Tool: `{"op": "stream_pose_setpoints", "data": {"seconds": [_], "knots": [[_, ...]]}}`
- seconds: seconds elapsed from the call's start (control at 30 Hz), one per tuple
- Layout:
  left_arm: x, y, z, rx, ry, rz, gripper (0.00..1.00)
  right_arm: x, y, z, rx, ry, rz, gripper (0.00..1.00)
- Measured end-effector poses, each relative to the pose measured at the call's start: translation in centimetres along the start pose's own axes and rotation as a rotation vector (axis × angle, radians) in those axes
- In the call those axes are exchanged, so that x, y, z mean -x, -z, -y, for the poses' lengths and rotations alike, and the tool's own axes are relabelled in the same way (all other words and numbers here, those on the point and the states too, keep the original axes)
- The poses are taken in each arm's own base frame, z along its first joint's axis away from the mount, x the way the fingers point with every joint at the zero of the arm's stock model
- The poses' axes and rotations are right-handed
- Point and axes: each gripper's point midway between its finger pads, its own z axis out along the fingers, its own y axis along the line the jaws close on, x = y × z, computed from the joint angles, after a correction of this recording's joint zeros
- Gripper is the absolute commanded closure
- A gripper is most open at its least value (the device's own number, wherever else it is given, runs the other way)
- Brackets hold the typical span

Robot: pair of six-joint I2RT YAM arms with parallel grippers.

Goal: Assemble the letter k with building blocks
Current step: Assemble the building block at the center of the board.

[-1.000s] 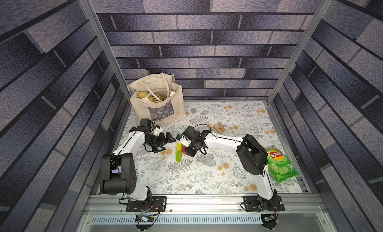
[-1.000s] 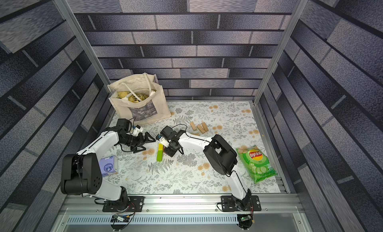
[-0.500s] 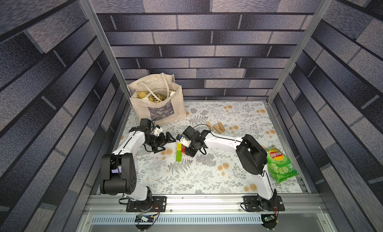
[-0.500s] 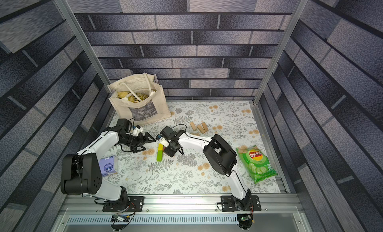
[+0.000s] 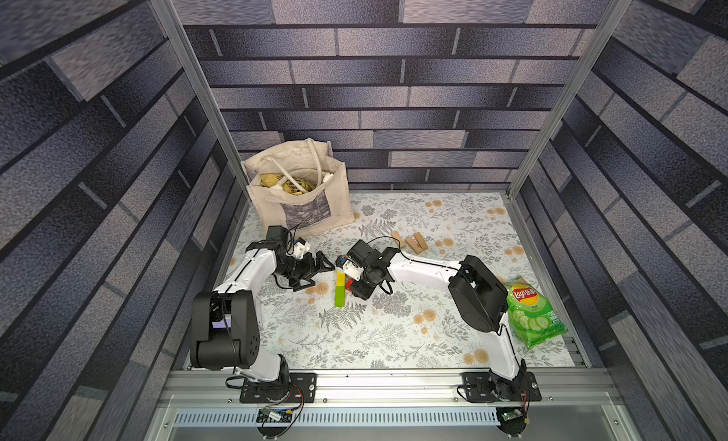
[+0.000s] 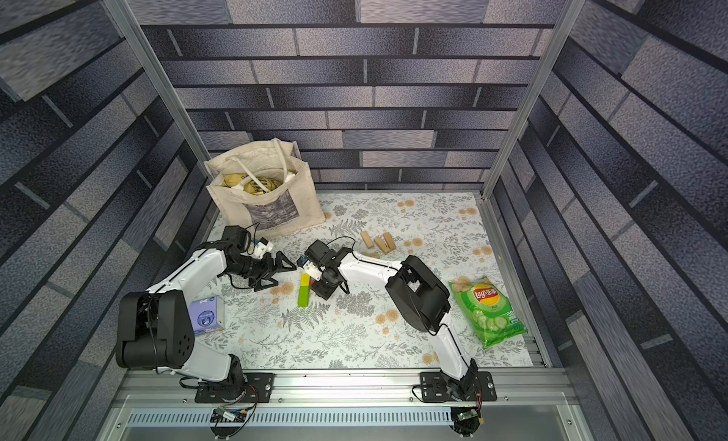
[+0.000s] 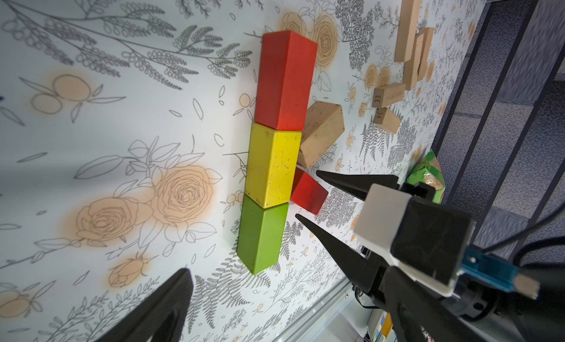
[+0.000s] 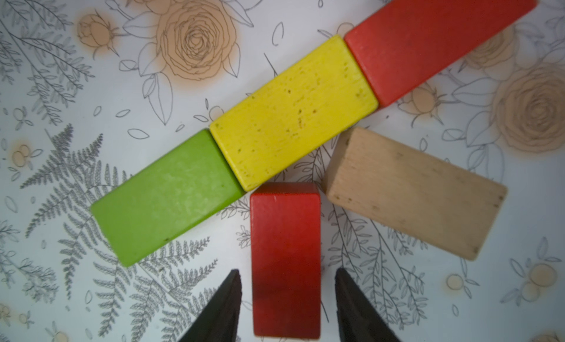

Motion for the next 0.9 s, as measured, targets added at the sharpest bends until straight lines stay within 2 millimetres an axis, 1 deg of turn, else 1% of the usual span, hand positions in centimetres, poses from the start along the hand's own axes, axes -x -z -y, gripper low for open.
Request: {"op": "stream_pose_setpoints", "data": {"seconds": [0.4, 0.57, 0.67, 0.77, 0.83, 0.9], "knots": [[0.1, 0.0, 0.3, -0.002, -0.007, -0.002, 0.0, -0.4, -0.2, 0.0, 0.001, -0.001, -0.009, 0.47], [0.0, -0.2, 0.2, 0.007, -0.008, -0.009, 0.0, -0.5, -0.2, 0.0, -0.001, -0.002, -0.008, 0.44], [0.0, -0.3, -0.1, 0.022, -0.008, -0.012, 0.0, -0.6, 0.1, 0.0, -0.003, -0.005, -0.006, 0.4], [-0.1, -0.5, -0.1, 0.035, -0.014, -0.016, 0.0, -0.3, 1.2, -0.2, -0.002, -0.011, 0.015, 0.38], [-0.2, -0.6, -0.2, 0.05, -0.02, -0.017, 0.0, 0.4, 2.7, -0.3, -0.004, -0.009, 0.049, 0.38], [-0.4, -0.9, -0.3, 0.071, -0.032, -0.021, 0.0, 1.4, 4.7, -0.5, -0.006, -0.004, 0.096, 0.37]]}}
